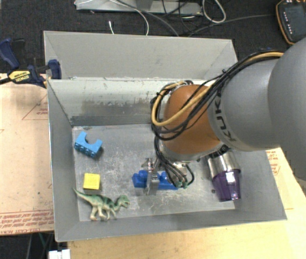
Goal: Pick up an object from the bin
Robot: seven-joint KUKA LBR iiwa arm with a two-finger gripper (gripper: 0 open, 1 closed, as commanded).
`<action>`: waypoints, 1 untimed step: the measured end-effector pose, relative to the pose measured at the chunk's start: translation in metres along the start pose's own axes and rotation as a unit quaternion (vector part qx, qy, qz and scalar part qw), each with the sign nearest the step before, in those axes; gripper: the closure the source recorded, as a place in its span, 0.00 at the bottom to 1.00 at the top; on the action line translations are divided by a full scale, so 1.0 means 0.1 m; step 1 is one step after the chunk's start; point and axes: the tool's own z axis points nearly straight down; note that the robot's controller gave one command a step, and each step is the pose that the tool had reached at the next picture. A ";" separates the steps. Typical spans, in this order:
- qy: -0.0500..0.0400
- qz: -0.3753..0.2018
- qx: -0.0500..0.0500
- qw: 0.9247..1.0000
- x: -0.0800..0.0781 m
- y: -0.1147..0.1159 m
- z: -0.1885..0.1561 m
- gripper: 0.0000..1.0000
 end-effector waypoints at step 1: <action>-0.003 0.000 -0.001 1.000 -0.02 0.00 -0.40 1.00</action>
Offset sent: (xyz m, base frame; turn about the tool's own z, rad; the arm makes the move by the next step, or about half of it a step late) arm 0.0016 0.0004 0.0422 -0.0001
